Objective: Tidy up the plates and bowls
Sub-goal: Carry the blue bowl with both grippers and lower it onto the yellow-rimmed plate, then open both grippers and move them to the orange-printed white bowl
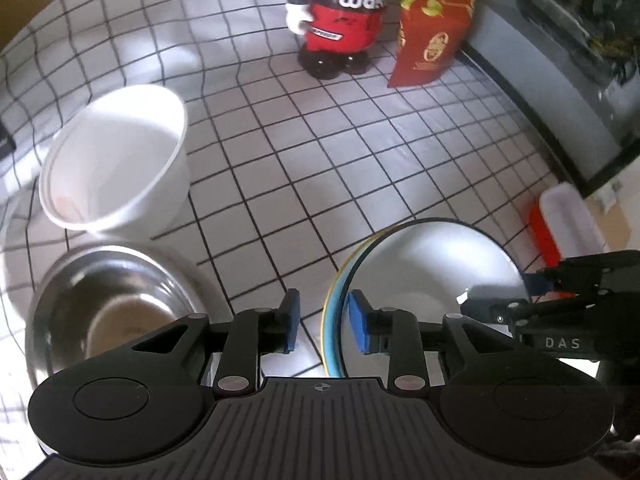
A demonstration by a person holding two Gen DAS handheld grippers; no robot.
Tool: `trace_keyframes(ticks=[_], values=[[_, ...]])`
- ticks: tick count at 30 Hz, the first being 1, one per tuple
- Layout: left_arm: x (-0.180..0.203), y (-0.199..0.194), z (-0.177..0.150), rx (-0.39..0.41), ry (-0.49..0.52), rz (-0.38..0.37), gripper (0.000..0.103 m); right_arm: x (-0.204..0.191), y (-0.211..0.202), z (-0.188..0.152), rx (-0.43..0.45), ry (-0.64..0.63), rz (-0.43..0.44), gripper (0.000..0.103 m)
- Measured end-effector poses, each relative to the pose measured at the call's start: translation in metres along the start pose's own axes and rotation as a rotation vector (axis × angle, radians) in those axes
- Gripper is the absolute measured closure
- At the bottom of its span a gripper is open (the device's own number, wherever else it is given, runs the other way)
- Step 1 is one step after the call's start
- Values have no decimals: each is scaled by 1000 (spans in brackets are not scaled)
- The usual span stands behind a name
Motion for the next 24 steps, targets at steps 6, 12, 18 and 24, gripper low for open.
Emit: trace_keyframes(ticks=[6, 12, 18, 24], values=[[-7, 20, 4, -72, -100, -83, 63, 0, 19, -8, -89, 99, 148, 57], [-4, 42, 6, -133, -179, -157, 63, -1, 26, -12, -119, 123, 187, 56], [-1, 58, 4, -213, -244, -187, 69, -2, 28, 0, -115, 78, 167, 56], [-7, 58, 8, -211, -287, -181, 70, 1, 31, 22, -77, 50, 151, 56]])
Point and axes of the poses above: each gripper's, at about its wrist camera, not at the fingertips, and y roughly the way its jaws point, x to its right, z to its top, the point moved 6 cm from there along y, roughly the way its jaws point, and after that the axes turned 12 degrees about z, right-handed, at the moved point
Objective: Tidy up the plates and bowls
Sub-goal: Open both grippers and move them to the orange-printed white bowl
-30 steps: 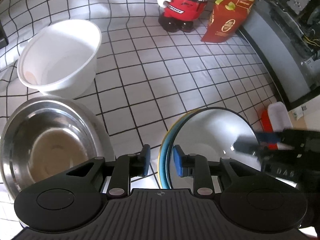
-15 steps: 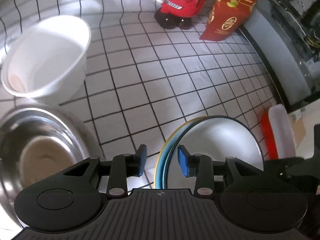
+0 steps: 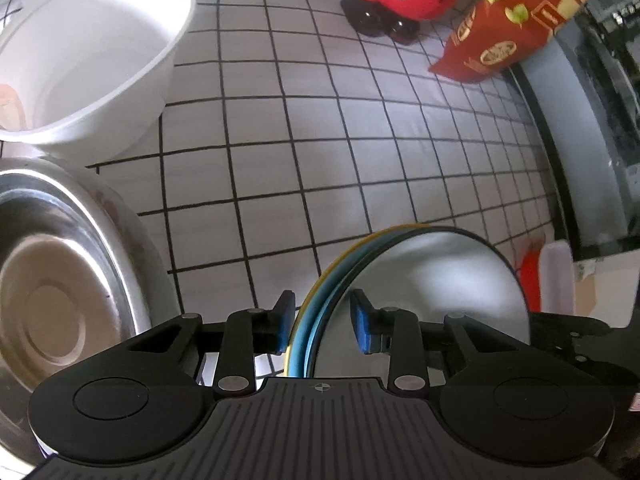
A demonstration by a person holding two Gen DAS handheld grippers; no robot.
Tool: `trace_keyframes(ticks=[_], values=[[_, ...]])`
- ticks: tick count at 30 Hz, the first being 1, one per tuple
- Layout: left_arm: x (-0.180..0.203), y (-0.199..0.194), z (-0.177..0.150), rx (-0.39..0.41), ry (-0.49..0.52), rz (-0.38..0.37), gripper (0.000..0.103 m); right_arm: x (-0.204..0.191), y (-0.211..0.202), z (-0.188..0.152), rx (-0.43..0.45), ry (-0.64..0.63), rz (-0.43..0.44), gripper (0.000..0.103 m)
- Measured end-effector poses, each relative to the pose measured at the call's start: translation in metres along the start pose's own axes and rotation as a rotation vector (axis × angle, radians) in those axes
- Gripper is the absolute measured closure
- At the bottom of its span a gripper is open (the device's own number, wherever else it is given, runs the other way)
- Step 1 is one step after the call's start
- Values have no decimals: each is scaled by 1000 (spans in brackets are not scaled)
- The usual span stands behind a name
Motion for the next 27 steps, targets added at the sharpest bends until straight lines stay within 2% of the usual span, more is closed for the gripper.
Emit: trace_keyframes(ticks=[3, 7, 9, 12, 15, 18, 20, 22, 24, 27], values=[[-3, -4, 0, 0, -35, -25, 75, 3, 1, 4, -1, -12, -25, 56], [-12, -24, 2, 5, -70, -64, 74, -1, -19, 16, 20, -82, -55, 56], [-19, -49, 6, 46, -67, -90, 74, -15, -39, 26, 39, -169, -76, 56], [-41, -87, 17, 152, -94, -111, 74, -51, -66, 46, 76, -340, -104, 54], [-86, -109, 36, 286, -209, -18, 74, -85, -69, 74, 104, -475, -167, 45], [-138, -114, 49, 365, -371, 106, 74, -119, -56, 105, 120, -503, -201, 44], [-167, -109, 54, 378, -473, 137, 74, -142, -42, 123, 106, -547, -153, 43], [-187, -98, 63, 376, -537, 152, 74, -159, -21, 138, 77, -597, -123, 34], [-199, -90, 70, 373, -571, 175, 74, -166, 1, 153, 63, -568, -118, 34], [-206, -77, 81, 370, -582, 206, 74, -164, 34, 175, 33, -458, -39, 32]])
Point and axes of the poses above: each gripper's, at about its wrist camera, not at the fingertips, and y roughly the way its jaws point, x to its right, z to its top, the point moved 6 cm from there along y, roughly the way its jaws point, and after that the axes turned 12 degrees about z, right-handed, at the moved point
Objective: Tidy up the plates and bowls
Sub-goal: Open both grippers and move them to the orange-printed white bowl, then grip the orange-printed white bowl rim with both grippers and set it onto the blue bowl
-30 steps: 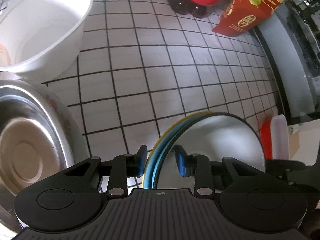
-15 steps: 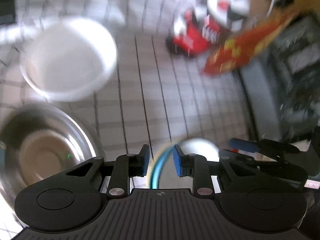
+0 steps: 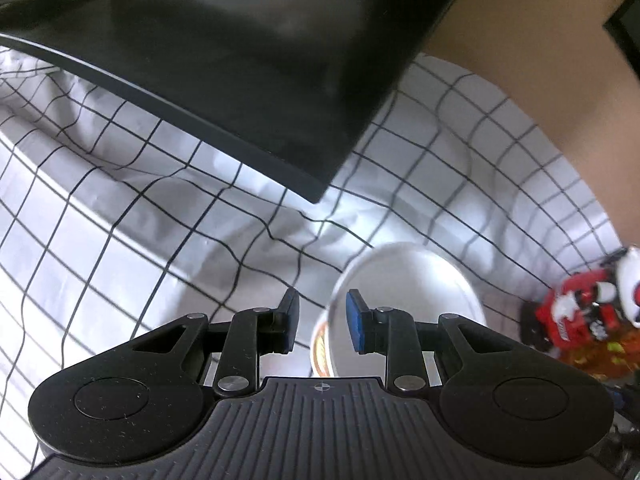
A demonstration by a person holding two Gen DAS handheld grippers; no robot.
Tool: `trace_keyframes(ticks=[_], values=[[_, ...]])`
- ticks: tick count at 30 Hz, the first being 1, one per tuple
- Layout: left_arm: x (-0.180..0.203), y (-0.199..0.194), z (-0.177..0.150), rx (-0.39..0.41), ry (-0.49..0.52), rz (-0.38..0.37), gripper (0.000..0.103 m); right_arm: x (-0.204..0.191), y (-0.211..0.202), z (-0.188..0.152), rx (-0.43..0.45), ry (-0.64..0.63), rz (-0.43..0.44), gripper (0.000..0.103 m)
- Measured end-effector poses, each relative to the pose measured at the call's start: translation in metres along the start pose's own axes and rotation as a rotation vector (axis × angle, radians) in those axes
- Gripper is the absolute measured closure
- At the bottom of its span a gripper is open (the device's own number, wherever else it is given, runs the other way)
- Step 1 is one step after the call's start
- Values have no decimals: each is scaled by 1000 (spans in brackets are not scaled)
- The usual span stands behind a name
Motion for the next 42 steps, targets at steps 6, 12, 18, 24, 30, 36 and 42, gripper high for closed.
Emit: trace_keyframes(ticks=[6, 12, 18, 24, 30, 36, 42], values=[[-3, 19, -5, -30, -22, 16, 72, 32, 72, 9, -56, 174, 32, 32], [21, 22, -10, -62, 15, -67, 77, 34, 85, -4, -138, 248, 202, 69], [66, 2, -31, -81, 98, -199, 83, 49, 15, -18, -26, 227, 119, 69], [124, -10, -73, -179, 240, -324, 83, 86, -35, -52, 42, 252, -44, 69], [145, -7, -97, -195, 349, -281, 85, 118, -52, -91, 73, 301, -108, 68], [152, -5, -97, -207, 341, -263, 84, 134, -56, -98, 99, 372, -79, 68], [160, 8, -107, -231, 377, -249, 83, 134, -36, -107, 64, 385, -51, 68]])
Point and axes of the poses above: each gripper's, at about its wrist camera, not at the fingertips, and y roughly the way its jaws point, x to its right, z to its top, the point moved 6 cm from there along y, roughly the way its jaws point, and after that the axes turned 12 degrees about z, right-handed, at the moved point
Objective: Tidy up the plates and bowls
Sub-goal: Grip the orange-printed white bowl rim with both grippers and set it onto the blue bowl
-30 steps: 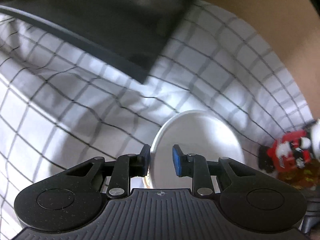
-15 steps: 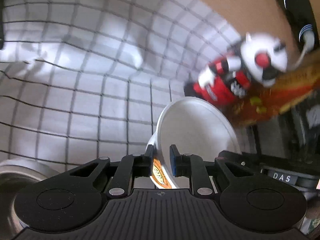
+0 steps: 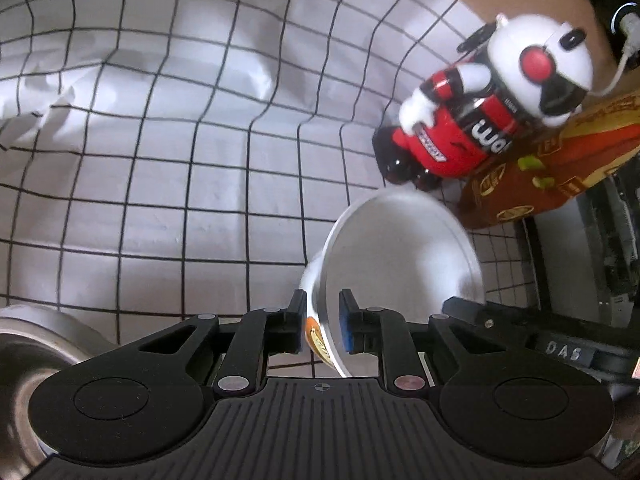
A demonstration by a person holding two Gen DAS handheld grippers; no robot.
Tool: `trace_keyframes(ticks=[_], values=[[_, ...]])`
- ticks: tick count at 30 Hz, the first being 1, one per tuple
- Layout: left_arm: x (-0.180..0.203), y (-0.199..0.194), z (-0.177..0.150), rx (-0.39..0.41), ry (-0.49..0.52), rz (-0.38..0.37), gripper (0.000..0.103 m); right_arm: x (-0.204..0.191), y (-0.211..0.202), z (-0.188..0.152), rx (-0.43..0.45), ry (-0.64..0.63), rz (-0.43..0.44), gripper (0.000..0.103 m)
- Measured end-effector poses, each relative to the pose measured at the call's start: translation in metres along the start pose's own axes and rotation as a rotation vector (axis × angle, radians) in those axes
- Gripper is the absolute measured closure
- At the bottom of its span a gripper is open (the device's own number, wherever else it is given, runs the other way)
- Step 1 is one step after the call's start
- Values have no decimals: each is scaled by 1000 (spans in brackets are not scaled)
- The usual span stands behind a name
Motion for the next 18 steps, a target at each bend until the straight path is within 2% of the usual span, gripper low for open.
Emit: trace_keyframes(ticks=[4, 8, 11, 14, 18], values=[[4, 22, 2, -9, -29, 20, 71, 3, 17, -2, -45, 26, 17, 67], [-4, 31, 5, -6, -123, -5, 71, 6, 22, -1, -54, 52, 18, 67], [-5, 26, 5, 6, -143, -20, 77, 6, 19, -1, -57, 54, 22, 67], [1, -1, 4, 52, -110, -58, 77, -6, -2, 2, 4, 8, 25, 67], [13, -52, 2, 107, -70, -125, 76, -43, -56, 3, 124, -150, 22, 67]])
Point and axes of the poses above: each gripper's, at about its wrist camera, not at the fingertips, and y roughly the way its jaws point, x to its right, z to its top, the point moved 6 cm from there along y, roughly the way its jaws point, and after that the axes turned 12 degrees about z, right-handed, at the moved point
